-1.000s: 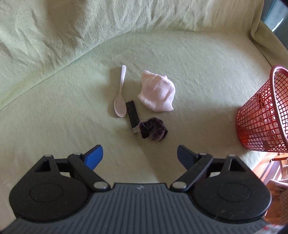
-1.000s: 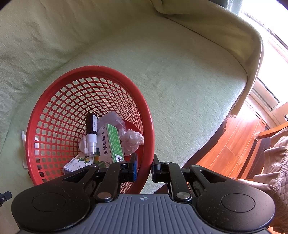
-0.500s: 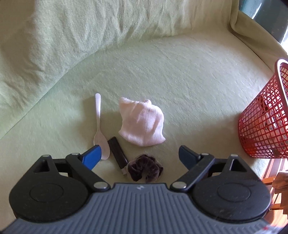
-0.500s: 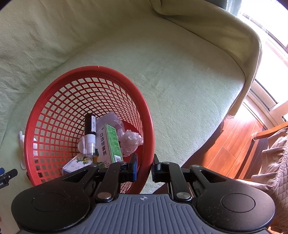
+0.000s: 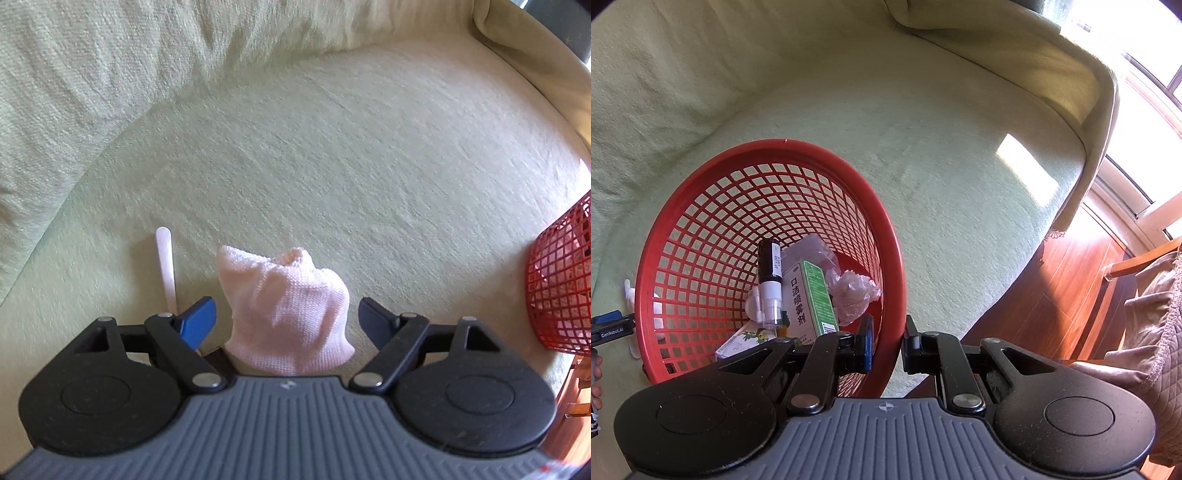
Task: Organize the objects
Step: 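Move the left tool back to the pink-white cloth, then close the left tool on the pink-white cloth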
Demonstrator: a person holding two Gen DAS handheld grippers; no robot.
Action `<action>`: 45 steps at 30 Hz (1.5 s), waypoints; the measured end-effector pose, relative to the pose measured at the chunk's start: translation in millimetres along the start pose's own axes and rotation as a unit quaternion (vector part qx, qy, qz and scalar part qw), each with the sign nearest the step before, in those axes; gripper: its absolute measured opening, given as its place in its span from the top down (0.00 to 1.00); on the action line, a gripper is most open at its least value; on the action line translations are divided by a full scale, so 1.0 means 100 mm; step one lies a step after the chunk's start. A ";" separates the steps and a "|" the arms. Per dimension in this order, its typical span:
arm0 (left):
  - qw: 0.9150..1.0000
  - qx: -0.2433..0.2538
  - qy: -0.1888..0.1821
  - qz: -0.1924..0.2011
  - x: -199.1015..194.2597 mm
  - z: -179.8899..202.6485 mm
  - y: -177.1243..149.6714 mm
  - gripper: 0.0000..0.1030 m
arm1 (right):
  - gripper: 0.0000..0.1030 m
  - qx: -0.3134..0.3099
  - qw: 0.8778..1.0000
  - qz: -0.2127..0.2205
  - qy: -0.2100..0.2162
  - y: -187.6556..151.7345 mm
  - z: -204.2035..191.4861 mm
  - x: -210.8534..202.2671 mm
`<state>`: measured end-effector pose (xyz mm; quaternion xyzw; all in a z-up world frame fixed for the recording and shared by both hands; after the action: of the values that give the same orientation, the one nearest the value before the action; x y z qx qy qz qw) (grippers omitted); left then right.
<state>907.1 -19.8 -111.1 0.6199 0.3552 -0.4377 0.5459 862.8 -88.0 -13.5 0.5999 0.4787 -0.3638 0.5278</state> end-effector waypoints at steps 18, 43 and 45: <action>0.999 -0.016 -0.024 0.023 -0.38 -0.12 -0.12 0.99 | 0.89 -0.010 1.000 -0.001 0.010 -0.01 0.00 -0.02; 1.000 -0.005 -0.024 -0.009 0.18 -0.01 0.01 0.68 | 0.89 0.001 1.000 0.001 0.003 -0.03 0.01 -0.01; 1.000 -0.004 -0.023 -0.005 0.10 0.00 0.00 0.69 | 0.89 0.001 1.000 0.000 0.005 -0.04 0.01 -0.01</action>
<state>911.4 -19.8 -120.5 0.6055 0.3470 -0.4530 0.5547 859.0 -89.5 -13.5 0.6025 0.4803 -0.3617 0.5249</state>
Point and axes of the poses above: each gripper's, at about its wrist camera, not at the fingertips, and x roughly the way its jaws point, z to its right, y to its top, the point moved 9 cm from there along x, roughly the way its jaws point, and after that the axes turned 7 degrees about y, right-handed, at the moved point
